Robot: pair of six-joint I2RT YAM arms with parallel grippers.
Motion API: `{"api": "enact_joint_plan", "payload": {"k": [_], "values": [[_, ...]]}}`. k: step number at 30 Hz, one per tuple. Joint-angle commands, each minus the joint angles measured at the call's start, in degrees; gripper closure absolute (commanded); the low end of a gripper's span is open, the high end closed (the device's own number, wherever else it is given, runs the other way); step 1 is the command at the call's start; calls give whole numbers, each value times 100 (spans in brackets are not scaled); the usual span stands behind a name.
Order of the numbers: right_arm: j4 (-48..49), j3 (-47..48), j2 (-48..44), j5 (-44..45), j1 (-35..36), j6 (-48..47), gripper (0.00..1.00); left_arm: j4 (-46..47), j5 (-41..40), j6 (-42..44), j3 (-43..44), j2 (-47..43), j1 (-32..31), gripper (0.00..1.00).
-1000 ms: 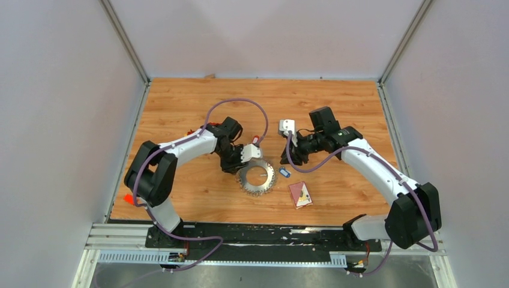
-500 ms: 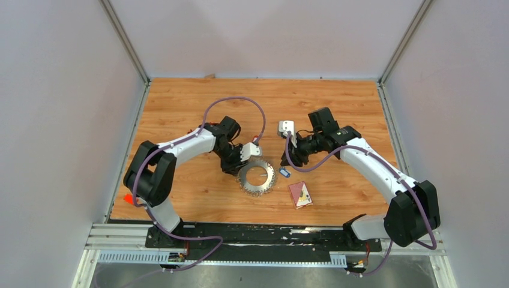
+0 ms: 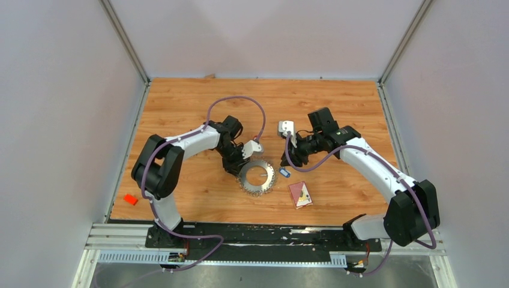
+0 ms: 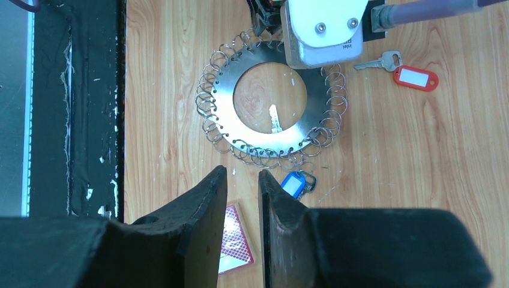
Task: Put the keys on the keyring
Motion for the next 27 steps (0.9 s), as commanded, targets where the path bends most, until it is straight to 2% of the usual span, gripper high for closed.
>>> {"api": "enact_joint_plan", "payload": {"k": [1,9,20,27], "values": [[6,200,35,-137,42,-133,73,-29,139,-218,251,102,20,72],[-3,205,66,-114,72,-134,73,-42,221,-277,312,176,20,78],[-20,211,110,-75,99,-142,73,-155,380,-253,383,71,60,100],[32,247,77,-142,108,-32,74,-170,671,-126,377,-475,116,100]]}}
